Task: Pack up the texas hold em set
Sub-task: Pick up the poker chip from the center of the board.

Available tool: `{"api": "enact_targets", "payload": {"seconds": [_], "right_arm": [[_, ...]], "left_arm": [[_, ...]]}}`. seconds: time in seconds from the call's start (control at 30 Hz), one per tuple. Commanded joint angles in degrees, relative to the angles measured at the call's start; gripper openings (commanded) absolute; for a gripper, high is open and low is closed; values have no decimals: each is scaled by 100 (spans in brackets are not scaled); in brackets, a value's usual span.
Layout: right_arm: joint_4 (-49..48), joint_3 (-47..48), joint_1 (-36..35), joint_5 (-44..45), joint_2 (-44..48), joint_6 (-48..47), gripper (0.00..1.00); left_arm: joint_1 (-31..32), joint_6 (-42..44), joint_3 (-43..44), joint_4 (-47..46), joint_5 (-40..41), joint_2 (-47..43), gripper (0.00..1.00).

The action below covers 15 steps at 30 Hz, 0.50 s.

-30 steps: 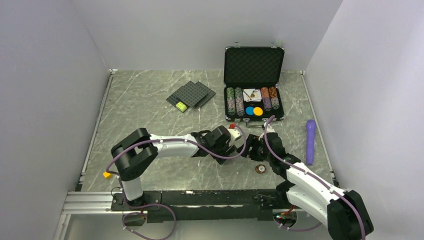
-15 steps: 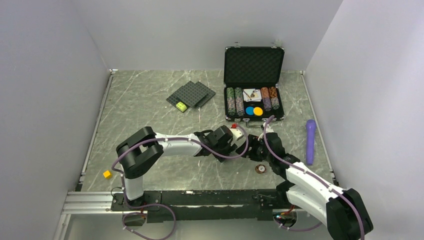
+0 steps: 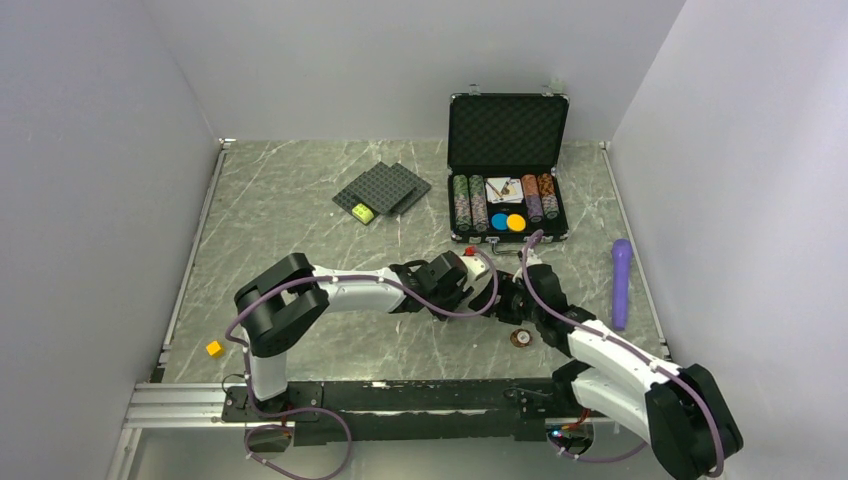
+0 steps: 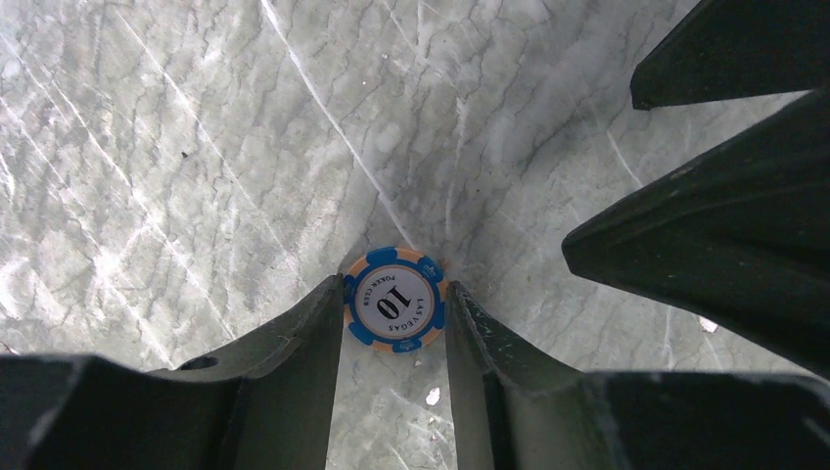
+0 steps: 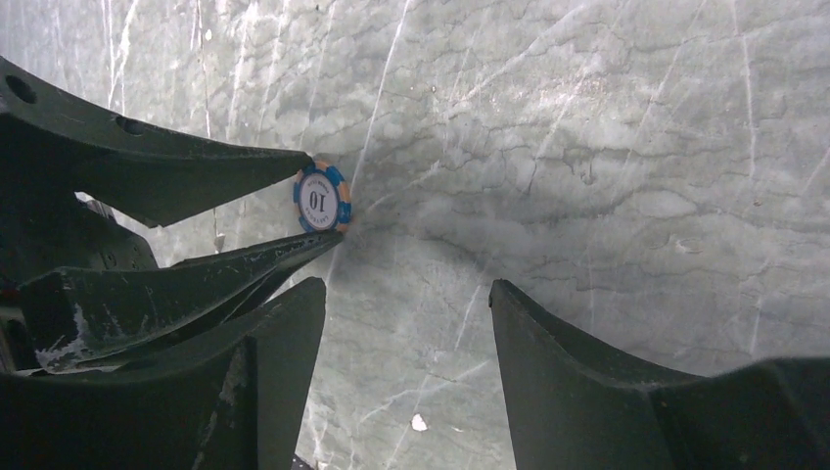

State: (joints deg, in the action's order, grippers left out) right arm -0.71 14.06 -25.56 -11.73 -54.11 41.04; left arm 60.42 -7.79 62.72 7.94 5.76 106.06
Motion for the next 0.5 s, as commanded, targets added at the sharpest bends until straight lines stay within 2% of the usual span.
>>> {"api": "enact_targets", "payload": {"seconds": [0.0,0.27,0.47], "right_arm": [[-417,-46,18,-219,-146,100,66],[-1022,-87,21,-741,-841,468,65],[-1067,83,25,-810,-1339,605,64]], "left_arm": [[5,-37,-182,-6,147,41,38],[-95,-435,-960,-1076,-163,-389,37],[-250,-641,-1535,-1820,-311,-659,36]]}}
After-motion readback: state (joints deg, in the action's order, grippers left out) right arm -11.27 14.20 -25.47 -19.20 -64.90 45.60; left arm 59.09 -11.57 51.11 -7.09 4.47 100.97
